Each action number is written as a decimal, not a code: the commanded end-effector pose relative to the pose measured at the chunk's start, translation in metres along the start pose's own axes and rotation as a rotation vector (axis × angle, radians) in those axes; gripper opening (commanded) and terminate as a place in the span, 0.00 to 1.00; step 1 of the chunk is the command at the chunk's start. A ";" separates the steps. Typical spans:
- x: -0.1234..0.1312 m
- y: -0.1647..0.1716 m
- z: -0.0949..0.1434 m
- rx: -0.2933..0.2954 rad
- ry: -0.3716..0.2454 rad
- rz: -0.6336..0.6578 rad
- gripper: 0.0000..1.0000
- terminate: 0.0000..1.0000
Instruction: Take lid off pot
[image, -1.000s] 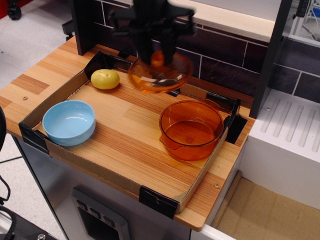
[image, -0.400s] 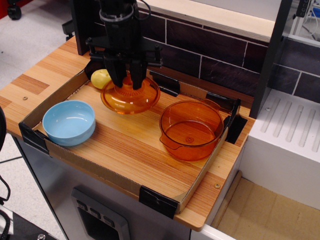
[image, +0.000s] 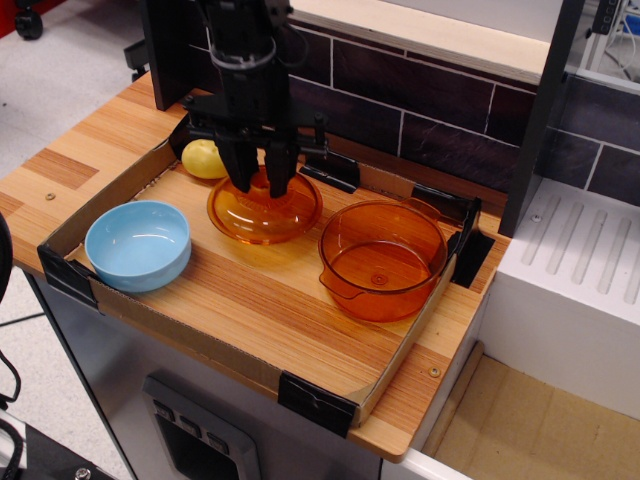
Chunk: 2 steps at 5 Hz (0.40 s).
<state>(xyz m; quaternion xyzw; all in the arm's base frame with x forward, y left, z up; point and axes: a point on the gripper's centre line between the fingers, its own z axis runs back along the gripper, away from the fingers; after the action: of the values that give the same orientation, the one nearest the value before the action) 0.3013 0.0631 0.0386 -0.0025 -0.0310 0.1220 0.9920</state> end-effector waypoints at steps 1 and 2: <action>0.013 0.000 0.008 0.003 -0.052 0.000 1.00 0.00; 0.013 0.000 0.013 -0.007 -0.056 0.002 1.00 0.00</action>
<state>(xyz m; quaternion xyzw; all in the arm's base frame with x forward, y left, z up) 0.3034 0.0613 0.0344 -0.0084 -0.0269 0.1287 0.9913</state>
